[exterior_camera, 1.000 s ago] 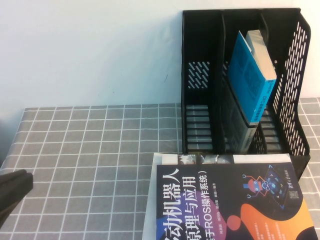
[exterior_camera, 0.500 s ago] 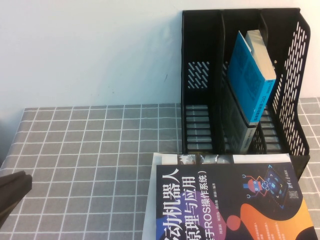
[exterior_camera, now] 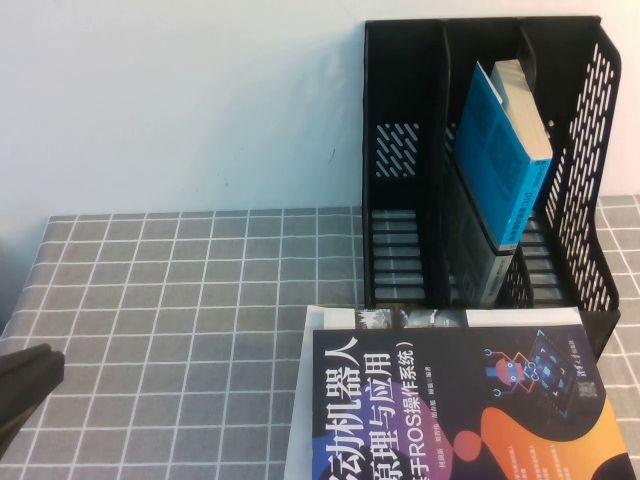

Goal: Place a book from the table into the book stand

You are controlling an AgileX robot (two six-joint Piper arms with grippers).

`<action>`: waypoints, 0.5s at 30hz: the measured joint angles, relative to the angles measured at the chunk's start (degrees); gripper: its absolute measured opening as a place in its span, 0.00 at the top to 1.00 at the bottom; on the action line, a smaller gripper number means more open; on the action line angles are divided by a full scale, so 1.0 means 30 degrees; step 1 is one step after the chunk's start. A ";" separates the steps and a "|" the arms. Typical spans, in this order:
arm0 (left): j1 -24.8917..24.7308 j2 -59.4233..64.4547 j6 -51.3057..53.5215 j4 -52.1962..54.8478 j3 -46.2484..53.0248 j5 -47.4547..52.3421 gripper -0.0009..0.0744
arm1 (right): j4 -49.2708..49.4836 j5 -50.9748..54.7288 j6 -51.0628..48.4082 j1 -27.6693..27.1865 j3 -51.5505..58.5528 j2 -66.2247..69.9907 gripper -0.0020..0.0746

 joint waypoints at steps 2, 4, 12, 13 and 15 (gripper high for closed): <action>0.0000 0.0000 0.0000 0.0000 0.0000 0.0000 0.99 | 0.0000 0.0000 0.0000 0.0000 0.0000 0.0000 0.98; 0.0000 0.0000 0.0000 0.0000 0.0000 0.0000 0.99 | 0.0000 0.0000 0.0000 0.0000 0.0000 0.0000 0.98; 0.0048 -0.0174 0.0000 -0.0100 0.0437 -0.0037 0.99 | 0.0011 0.0000 0.0034 0.0000 0.0000 0.0000 0.98; 0.0269 -0.0325 0.0000 -0.0143 0.0701 -0.0037 0.99 | 0.0011 0.0000 0.0034 0.0000 0.0000 0.0000 0.98; 0.1220 -0.0711 0.0000 -0.0245 0.1244 -0.0077 0.99 | 0.0083 0.0000 0.0034 0.0000 0.0000 0.0000 0.98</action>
